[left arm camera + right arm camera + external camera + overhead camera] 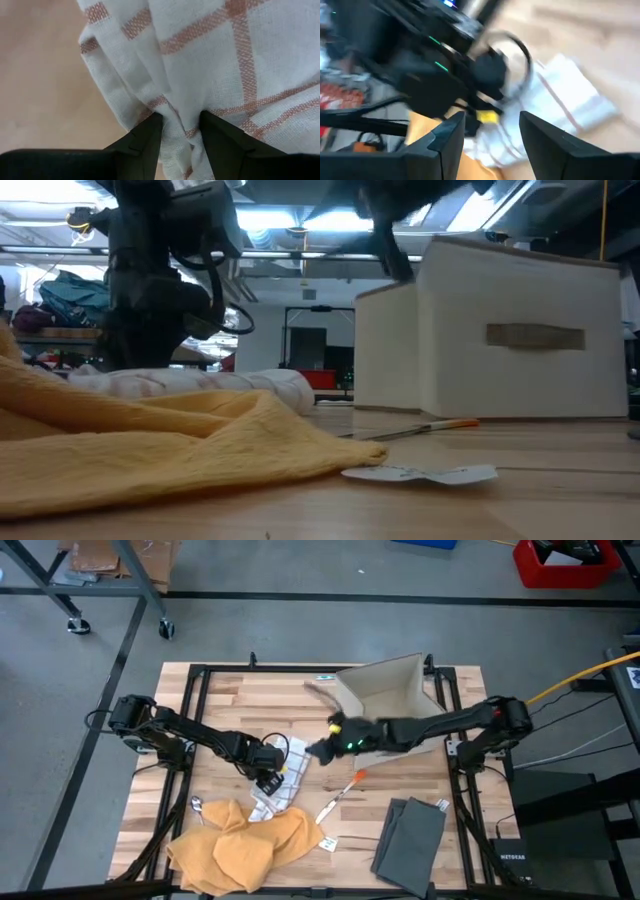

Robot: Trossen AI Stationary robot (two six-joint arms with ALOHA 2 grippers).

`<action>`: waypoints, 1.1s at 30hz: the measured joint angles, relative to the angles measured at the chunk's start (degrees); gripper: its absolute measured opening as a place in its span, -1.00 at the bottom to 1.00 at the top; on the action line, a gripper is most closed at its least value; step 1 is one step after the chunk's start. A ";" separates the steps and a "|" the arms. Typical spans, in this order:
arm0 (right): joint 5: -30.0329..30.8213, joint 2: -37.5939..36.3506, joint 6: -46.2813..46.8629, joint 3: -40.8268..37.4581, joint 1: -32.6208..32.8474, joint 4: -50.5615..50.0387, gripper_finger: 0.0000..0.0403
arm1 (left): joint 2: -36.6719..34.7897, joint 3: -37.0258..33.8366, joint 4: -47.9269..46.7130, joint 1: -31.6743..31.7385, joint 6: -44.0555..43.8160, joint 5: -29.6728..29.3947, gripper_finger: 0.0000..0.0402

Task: Fold towel
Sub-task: Stack the white kitchen towel onto the grey kitchen towel

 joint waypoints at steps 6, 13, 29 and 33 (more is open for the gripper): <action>1.41 5.40 9.12 0.06 2.88 0.39 -0.04 | 0.00 0.00 -0.02 0.00 1.02 2.69 -0.35; 2.48 9.54 13.61 0.04 3.81 -4.30 -0.04 | 0.00 -0.04 0.95 0.00 1.01 2.60 -0.35; 3.21 19.89 23.50 0.03 3.77 -2.79 -0.04 | 0.00 -0.07 4.10 -0.04 0.98 2.49 -0.35; 3.48 21.73 24.56 0.11 3.77 4.26 -0.04 | 0.00 -0.06 4.15 -0.04 0.98 2.49 -0.35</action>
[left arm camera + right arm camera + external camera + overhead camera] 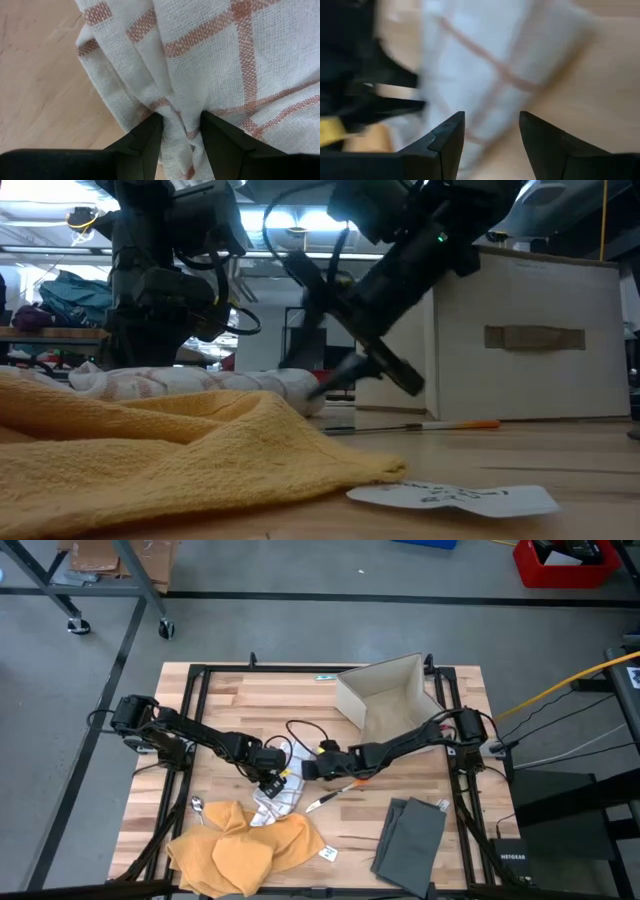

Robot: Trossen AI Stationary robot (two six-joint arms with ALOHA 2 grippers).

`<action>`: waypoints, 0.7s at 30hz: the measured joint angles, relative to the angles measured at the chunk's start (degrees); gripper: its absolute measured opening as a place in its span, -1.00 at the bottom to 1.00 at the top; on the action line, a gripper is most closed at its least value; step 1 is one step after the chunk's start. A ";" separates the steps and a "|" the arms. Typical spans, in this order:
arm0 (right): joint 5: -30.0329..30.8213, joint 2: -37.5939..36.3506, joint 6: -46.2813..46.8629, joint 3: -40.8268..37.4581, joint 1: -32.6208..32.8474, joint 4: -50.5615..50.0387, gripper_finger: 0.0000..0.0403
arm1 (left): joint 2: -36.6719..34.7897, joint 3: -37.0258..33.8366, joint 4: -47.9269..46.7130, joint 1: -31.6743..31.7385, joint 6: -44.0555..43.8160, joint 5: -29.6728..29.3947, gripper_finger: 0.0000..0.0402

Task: Fold towel
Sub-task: Stack the white kitchen towel onto the grey kitchen towel

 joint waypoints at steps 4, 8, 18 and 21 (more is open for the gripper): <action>1.03 0.96 2.06 0.19 0.00 3.22 -0.04 | 0.00 0.01 0.02 0.02 0.00 0.00 -0.35; 1.73 1.03 2.62 0.16 0.00 0.96 -0.04 | 0.00 0.02 0.02 0.02 0.00 0.00 -0.35; 1.14 0.94 5.84 0.06 0.39 -1.80 -0.04 | 0.00 0.02 0.04 0.02 0.02 -0.01 -0.35; 2.74 0.97 7.71 0.04 0.37 -3.30 -0.04 | 0.00 0.02 0.07 0.02 0.02 -0.02 -0.35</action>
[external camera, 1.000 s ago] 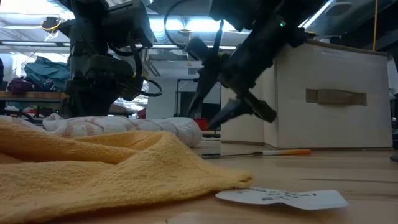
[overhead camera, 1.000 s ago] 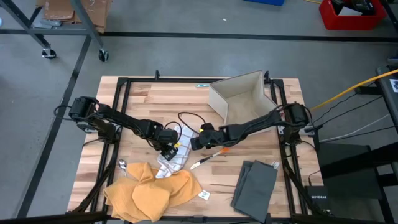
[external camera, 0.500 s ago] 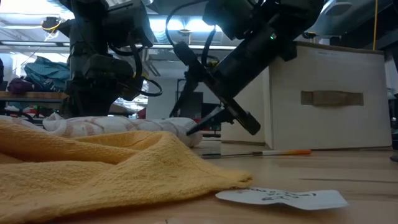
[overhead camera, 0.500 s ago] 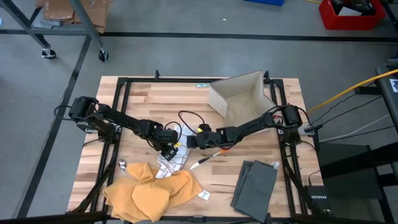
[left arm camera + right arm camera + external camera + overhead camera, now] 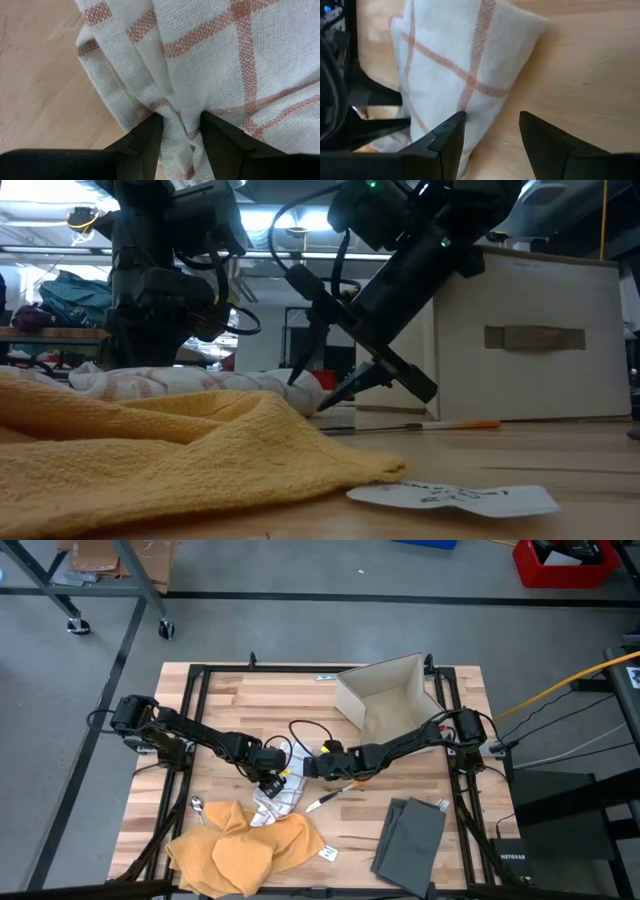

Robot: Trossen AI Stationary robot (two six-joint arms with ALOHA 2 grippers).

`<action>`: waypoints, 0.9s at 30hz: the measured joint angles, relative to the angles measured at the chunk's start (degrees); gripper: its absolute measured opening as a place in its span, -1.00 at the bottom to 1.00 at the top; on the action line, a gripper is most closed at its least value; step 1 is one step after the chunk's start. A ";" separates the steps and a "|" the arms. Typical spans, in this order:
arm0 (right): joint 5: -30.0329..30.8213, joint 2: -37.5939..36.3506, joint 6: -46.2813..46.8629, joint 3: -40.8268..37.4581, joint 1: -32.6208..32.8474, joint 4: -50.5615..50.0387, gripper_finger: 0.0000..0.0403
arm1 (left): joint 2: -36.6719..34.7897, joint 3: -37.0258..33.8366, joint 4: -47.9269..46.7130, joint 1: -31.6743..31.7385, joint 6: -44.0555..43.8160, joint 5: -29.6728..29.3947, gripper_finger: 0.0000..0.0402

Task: Fold towel
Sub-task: Stack the white kitchen towel onto the grey kitchen towel

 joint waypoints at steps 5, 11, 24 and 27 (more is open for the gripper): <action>0.40 0.43 0.76 0.00 0.00 1.78 -0.04 | 0.00 0.00 0.19 0.00 -0.01 0.00 -0.35; 1.58 0.47 1.24 -0.04 0.00 1.67 -0.04 | 0.02 -0.02 3.53 0.00 -0.03 -0.14 -0.35; 0.46 0.51 3.02 -0.08 0.06 -4.60 -0.04 | 0.04 -0.02 5.00 0.01 -0.54 -0.15 -0.35; 1.57 0.51 3.78 -0.10 -0.14 -4.27 -0.04 | 0.04 -0.02 6.00 0.00 -0.97 -0.15 -0.35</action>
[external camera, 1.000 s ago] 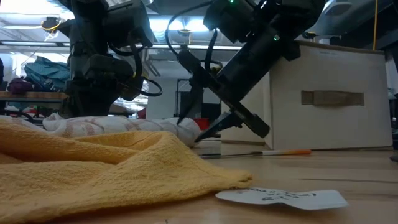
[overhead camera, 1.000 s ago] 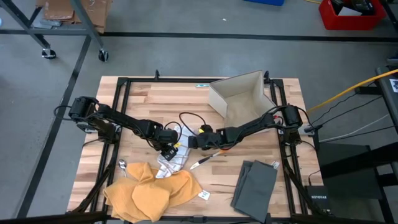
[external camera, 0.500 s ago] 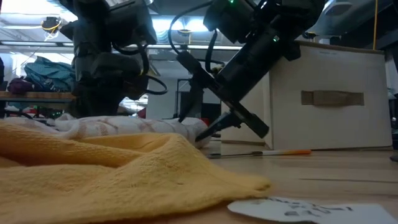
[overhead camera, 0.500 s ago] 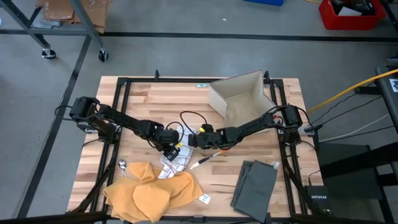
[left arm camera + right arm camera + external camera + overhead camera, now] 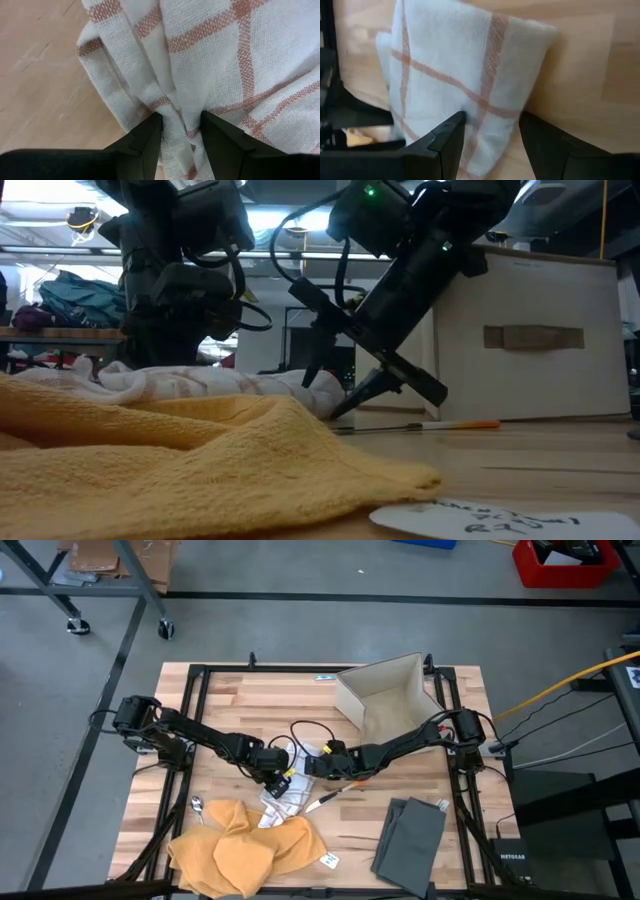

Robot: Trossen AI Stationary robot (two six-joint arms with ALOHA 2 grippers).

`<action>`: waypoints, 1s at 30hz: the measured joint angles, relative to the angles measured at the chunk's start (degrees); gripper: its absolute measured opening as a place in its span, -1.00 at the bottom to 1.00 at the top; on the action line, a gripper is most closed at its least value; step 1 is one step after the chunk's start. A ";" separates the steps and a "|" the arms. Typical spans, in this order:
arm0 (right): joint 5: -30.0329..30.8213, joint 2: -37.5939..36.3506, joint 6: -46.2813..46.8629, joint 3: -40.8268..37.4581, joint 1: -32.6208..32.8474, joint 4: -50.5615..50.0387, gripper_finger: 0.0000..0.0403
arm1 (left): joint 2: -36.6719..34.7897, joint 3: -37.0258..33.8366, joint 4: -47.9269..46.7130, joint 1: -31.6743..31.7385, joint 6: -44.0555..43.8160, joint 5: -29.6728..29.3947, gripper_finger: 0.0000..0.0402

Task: Fold towel
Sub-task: Stack the white kitchen towel onto the grey kitchen towel

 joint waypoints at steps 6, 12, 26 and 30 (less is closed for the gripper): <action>0.95 2.59 -0.06 0.24 -0.21 5.30 -0.04 | 0.00 0.00 0.04 0.00 0.41 0.02 -0.35; 3.24 3.17 -0.55 0.30 -0.21 5.85 -0.05 | 0.00 0.00 0.03 0.00 0.64 0.04 -0.35; 8.57 4.24 -23.13 8.43 -0.23 3.57 -0.85 | -0.02 0.02 -0.05 0.00 1.01 0.11 -0.35; 8.54 4.35 -26.78 12.18 -0.23 -0.90 -0.82 | -1.05 0.02 -0.79 0.00 0.99 0.12 -0.35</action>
